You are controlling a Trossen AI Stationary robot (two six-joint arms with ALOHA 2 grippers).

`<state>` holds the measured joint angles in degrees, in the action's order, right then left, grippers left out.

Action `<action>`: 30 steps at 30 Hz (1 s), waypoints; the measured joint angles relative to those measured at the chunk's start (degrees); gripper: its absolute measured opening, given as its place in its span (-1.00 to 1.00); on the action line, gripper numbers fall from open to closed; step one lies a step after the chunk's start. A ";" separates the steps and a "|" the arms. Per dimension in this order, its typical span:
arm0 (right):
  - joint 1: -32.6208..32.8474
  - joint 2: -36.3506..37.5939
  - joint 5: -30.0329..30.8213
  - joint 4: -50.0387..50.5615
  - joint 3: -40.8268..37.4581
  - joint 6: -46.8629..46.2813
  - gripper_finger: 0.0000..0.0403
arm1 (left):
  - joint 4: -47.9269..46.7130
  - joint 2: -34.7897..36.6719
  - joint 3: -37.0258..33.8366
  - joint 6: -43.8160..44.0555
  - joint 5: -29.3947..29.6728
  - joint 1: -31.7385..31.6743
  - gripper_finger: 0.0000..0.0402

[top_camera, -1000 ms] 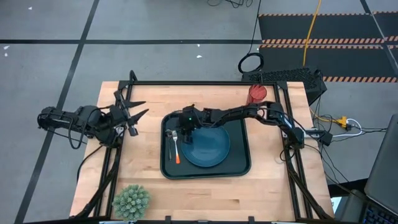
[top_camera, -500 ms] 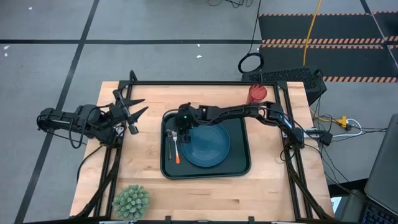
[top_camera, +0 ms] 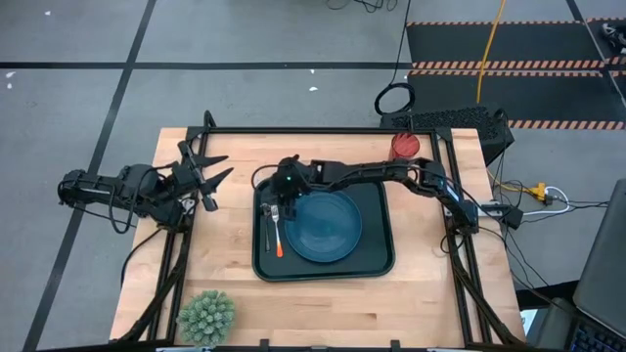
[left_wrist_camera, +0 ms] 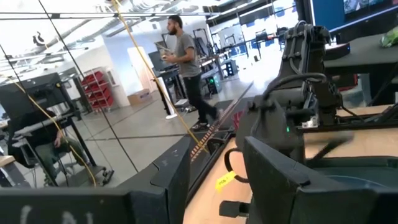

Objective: Pick and place plate/cup/fork/spoon on tray
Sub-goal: Put the orange fork between the black spoon and blue plate on the black tray

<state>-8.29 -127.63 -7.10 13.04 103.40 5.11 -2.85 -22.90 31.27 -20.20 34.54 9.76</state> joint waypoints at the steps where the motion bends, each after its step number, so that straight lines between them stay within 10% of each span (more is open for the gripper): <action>1: 0.00 0.00 0.75 2.11 0.17 -0.23 -0.45 | -0.02 0.00 0.00 0.35 0.00 0.00 -0.24; 30: 0.55 -8.74 -2.01 14.16 16.04 2.10 -0.45 | -0.02 0.02 0.02 0.34 -0.07 -0.15 -0.24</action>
<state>-7.75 -136.37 -9.10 27.20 119.44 7.21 -2.87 -22.87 31.29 -19.86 34.48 9.61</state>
